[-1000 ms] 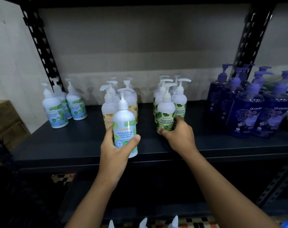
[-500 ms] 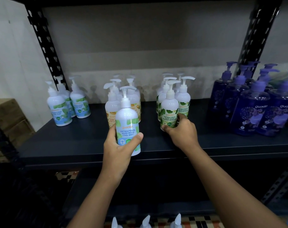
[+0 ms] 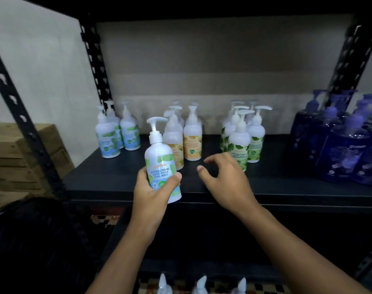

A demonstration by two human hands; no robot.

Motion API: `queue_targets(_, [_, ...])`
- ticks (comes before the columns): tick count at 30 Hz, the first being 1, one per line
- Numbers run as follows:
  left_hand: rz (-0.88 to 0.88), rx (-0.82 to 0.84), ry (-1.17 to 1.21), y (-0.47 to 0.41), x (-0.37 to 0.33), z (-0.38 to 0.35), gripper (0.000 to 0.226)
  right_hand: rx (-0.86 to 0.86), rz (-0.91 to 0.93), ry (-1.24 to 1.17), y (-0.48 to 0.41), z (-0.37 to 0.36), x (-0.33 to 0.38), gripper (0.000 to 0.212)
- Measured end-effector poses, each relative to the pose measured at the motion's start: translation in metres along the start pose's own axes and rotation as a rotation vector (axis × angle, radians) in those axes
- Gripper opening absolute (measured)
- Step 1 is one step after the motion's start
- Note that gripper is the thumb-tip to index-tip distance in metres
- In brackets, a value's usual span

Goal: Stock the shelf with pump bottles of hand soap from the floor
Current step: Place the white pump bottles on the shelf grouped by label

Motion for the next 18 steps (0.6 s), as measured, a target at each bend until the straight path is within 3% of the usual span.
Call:
queue_targets(4, [-0.017,-0.1,-0.056,-0.002,-0.017,0.045,0.069,0.234,-0.104,0.226,-0.014,-0.041,0.012,0.058])
queue_targets(8, [-0.057,-0.134,-0.154,-0.014,-0.037,0.082,0.042,0.392,-0.151,0.361,-0.033,-0.067,0.016,0.066])
queue_targets(10, [-0.078,-0.129,-0.211,-0.026,-0.044,0.097,0.039,0.457,-0.167,0.405,-0.039,-0.079,0.014,0.071])
queue_targets(14, [-0.086,-0.102,-0.332,-0.053,-0.045,0.115,0.043,0.466,-0.155,0.488,-0.04,-0.093,0.009,0.09])
queue_targets(18, [-0.053,-0.076,-0.408,-0.075,-0.032,0.117,0.039,0.451,-0.137,0.498,-0.04,-0.094,0.008,0.095])
Point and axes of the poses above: each hand's wrist, its own y-axis away from the middle knuckle, its own z-axis out of the back of the hand, x = y × z, the point moved 7 cm from there along -y, towards the middle knuckle, and after that the axes turned 10 degrees about x, right-handed, at the moved point
